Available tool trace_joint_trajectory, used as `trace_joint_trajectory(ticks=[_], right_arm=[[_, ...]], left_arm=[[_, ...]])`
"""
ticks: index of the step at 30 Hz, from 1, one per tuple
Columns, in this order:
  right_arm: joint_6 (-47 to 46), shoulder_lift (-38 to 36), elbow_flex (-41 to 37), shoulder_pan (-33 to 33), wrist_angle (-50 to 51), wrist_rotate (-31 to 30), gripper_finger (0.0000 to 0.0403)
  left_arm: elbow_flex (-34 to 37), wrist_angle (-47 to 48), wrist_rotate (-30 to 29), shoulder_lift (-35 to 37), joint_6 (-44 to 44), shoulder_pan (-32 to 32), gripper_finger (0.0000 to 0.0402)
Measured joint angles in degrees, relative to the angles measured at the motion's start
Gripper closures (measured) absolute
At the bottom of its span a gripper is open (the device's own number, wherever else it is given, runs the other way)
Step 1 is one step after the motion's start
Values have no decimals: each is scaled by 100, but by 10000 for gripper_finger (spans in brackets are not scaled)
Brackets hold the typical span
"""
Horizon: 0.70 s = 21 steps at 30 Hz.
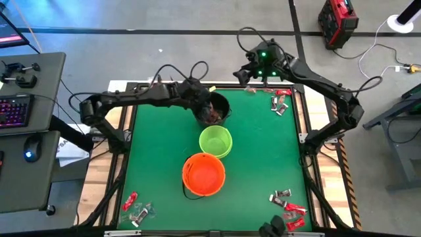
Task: Sort candy by brand, put in halloween buckets
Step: Put the orange gummy into the black bucket, then put the red gummy into the black bucket
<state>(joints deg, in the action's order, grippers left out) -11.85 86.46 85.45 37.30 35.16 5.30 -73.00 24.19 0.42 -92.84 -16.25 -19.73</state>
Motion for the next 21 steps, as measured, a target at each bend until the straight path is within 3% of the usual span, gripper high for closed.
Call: trace_joint_trajectory(ticks=[6, 10, 14, 18, 21], right_arm=[[29, 7, 0, 29, 606, -298, 122], [-114, 7, 0, 183, 1100, -643, 122], [58, 13, 0, 367, 1639, -358, 122], [577, 13, 0, 411, 2521, 511, 122], [881, 13, 0, 229, 3492, 691, 122]], left_arm=[[-60, 187, 295, 95, -616, -206, 207], [-208, 817, 673, 400, -713, -461, 165], [-156, 1303, 635, 1086, -530, -621, 154], [288, 1102, 303, 1938, -361, -589, 155], [802, 696, 249, 2525, -702, -535, 156]])
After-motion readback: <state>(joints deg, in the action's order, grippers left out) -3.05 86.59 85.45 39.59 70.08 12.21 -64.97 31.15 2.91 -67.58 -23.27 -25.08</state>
